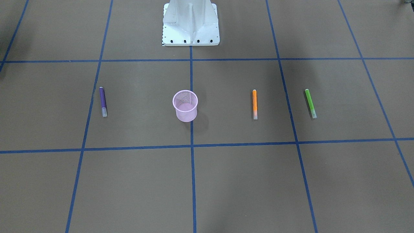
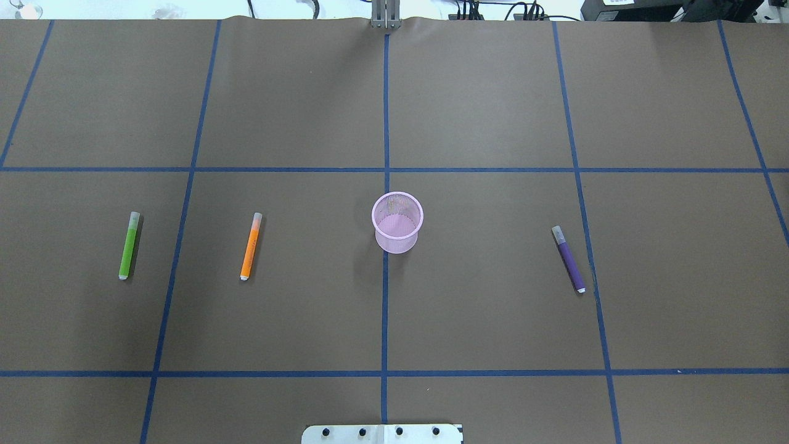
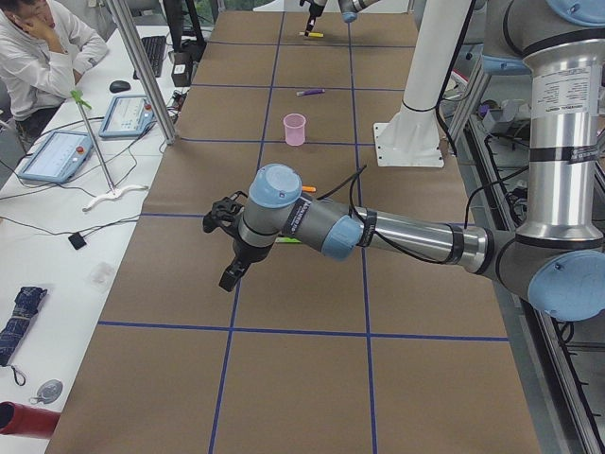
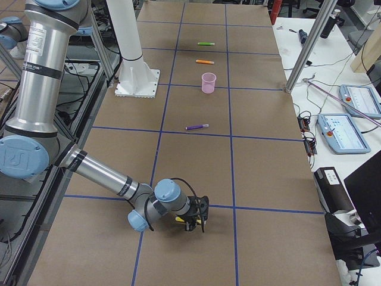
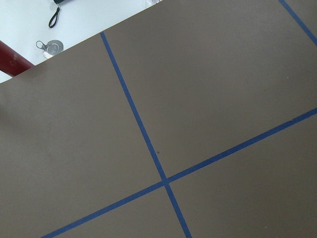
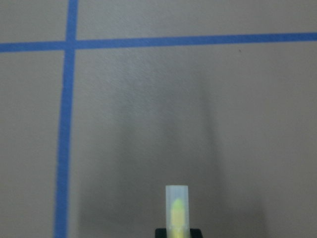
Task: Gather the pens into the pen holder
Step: 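Carry the yellow pen with the right gripper over the pink cup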
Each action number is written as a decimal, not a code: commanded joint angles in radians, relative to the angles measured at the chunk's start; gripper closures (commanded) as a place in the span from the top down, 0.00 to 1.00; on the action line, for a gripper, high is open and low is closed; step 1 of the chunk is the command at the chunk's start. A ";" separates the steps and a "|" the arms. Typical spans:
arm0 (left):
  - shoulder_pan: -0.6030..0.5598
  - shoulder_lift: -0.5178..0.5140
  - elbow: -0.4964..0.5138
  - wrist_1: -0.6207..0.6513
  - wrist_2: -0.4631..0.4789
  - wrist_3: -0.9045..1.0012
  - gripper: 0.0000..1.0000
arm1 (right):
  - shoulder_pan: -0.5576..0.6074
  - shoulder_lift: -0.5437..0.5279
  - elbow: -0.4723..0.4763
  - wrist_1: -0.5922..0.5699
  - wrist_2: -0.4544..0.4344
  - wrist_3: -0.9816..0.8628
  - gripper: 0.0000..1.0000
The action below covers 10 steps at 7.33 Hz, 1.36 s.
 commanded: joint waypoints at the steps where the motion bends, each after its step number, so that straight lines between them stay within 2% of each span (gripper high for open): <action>1: 0.000 -0.002 -0.001 -0.004 -0.001 0.000 1.00 | -0.001 0.072 0.226 0.002 0.003 0.016 0.00; 2: 0.000 -0.002 0.000 -0.005 -0.033 0.002 1.00 | -0.053 0.129 0.300 -0.003 0.039 0.018 0.00; 3: 0.000 0.001 0.005 -0.040 -0.068 0.002 1.00 | -0.102 0.198 0.360 -0.003 0.037 0.094 0.00; 4: 0.000 0.005 0.027 -0.101 -0.070 -0.002 1.00 | -0.139 0.276 0.417 -0.006 0.029 0.254 0.00; 5: 0.002 0.003 0.047 -0.120 -0.070 -0.002 1.00 | -0.165 0.311 0.468 -0.015 0.009 0.289 0.00; 6: 0.002 0.003 0.049 -0.120 -0.070 -0.002 1.00 | -0.237 0.322 0.521 -0.036 -0.084 0.291 0.00; 7: 0.002 0.003 0.049 -0.122 -0.070 -0.002 1.00 | -0.357 0.348 0.581 -0.120 -0.244 0.291 0.00; 8: 0.003 0.002 0.049 -0.122 -0.070 -0.002 1.00 | -0.501 0.409 0.597 -0.150 -0.437 0.291 0.00; 10: 0.003 0.000 0.049 -0.122 -0.070 -0.002 1.00 | -0.822 0.471 0.583 -0.164 -0.911 0.245 0.00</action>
